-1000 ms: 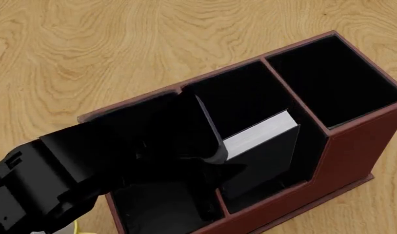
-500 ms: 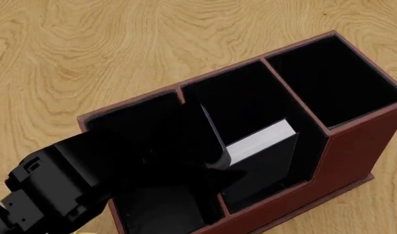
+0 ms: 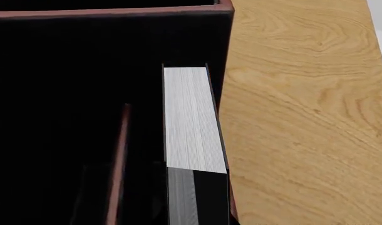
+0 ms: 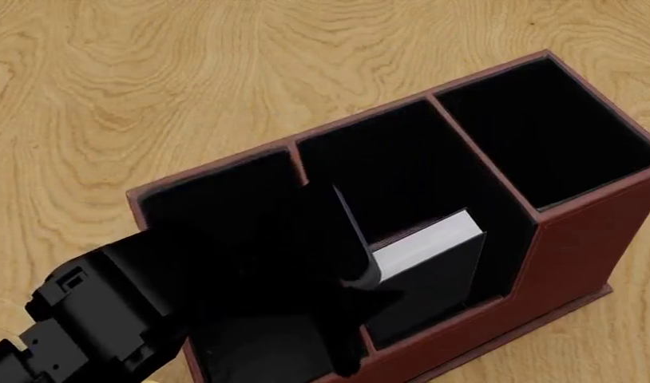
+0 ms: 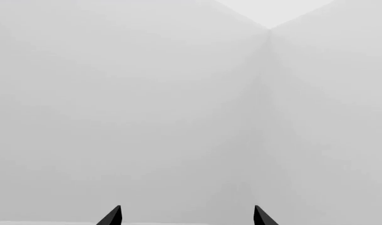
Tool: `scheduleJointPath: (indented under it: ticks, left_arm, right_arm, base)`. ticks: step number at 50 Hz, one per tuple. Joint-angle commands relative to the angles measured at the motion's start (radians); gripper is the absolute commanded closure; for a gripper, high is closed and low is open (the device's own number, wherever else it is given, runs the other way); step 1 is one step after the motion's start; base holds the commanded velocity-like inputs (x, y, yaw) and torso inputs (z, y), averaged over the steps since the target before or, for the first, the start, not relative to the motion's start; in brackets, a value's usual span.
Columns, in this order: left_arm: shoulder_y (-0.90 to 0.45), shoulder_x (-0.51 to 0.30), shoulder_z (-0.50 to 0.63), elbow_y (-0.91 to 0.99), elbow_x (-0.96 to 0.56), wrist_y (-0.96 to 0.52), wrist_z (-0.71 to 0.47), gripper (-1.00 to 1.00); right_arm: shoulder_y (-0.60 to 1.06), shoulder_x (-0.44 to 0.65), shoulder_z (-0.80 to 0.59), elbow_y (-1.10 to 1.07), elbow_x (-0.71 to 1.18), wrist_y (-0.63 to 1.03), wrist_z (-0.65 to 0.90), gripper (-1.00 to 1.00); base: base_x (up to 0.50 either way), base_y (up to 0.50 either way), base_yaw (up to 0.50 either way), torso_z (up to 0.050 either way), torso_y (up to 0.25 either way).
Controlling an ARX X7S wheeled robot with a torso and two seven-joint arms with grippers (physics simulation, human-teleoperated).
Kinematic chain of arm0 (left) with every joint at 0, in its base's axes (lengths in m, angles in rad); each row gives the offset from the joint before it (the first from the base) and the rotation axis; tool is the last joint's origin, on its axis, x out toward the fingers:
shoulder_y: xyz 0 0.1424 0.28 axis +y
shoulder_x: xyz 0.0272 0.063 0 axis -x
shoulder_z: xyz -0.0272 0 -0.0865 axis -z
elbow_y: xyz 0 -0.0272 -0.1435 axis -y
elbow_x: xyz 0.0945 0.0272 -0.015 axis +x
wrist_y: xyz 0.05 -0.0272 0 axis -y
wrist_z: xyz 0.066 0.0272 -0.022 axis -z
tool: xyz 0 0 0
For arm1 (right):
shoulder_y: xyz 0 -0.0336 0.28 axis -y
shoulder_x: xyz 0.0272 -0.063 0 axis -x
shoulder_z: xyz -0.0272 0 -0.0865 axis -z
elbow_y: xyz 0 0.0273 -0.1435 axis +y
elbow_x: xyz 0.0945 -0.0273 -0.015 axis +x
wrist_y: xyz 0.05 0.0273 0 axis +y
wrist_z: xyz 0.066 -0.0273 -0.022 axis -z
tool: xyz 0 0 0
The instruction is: Pick up the book and place it in the back compartment of the caddy.
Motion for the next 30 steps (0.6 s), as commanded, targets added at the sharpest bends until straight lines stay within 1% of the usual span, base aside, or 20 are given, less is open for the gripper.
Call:
scheduleJointPath:
  ticks: [1,10,18,26,27,30]
  left_arm:
    - [-0.004,0.018,-0.011,-0.026,-0.032,0.021,-0.007,1.00]
    - [-0.003,0.041,0.003,-0.096,-0.027,0.066,0.008,1.00]
    - [-0.011,0.043,0.008,-0.103,-0.039,0.072,0.002,1.00]
    - [-0.019,0.052,0.019,-0.127,-0.049,0.086,-0.010,1.00]
    - [-0.024,0.056,0.022,-0.140,-0.055,0.091,-0.005,-1.00]
    - [-0.028,0.048,0.029,-0.115,-0.065,0.078,-0.030,-1.00]
  right_arm:
    - [0.005,-0.009,-0.013,0.005,-0.011,-0.002,-0.007,-1.00]
    - [-0.004,-0.031,-0.006,0.000,-0.021,0.004,-0.020,-1.00]
    - [0.010,-0.020,-0.029,0.006,-0.024,0.001,-0.011,-1.00]
    - [0.006,-0.033,-0.012,0.000,-0.020,0.008,-0.023,-1.00]
    - [0.006,-0.033,-0.011,0.000,-0.020,0.010,-0.023,-1.00]
    - [0.006,-0.036,-0.010,0.000,-0.020,0.011,-0.025,-1.00]
  base:
    - [0.00,0.00,0.00,0.000,0.000]
    - [0.00,0.00,0.00,0.000,0.001]
    - [0.00,0.00,0.00,0.000,0.000]
    - [0.00,0.00,-0.01,0.000,0.000]
    - [0.00,0.00,-0.01,0.000,0.000]
    - [0.01,0.00,-0.01,0.000,-0.008]
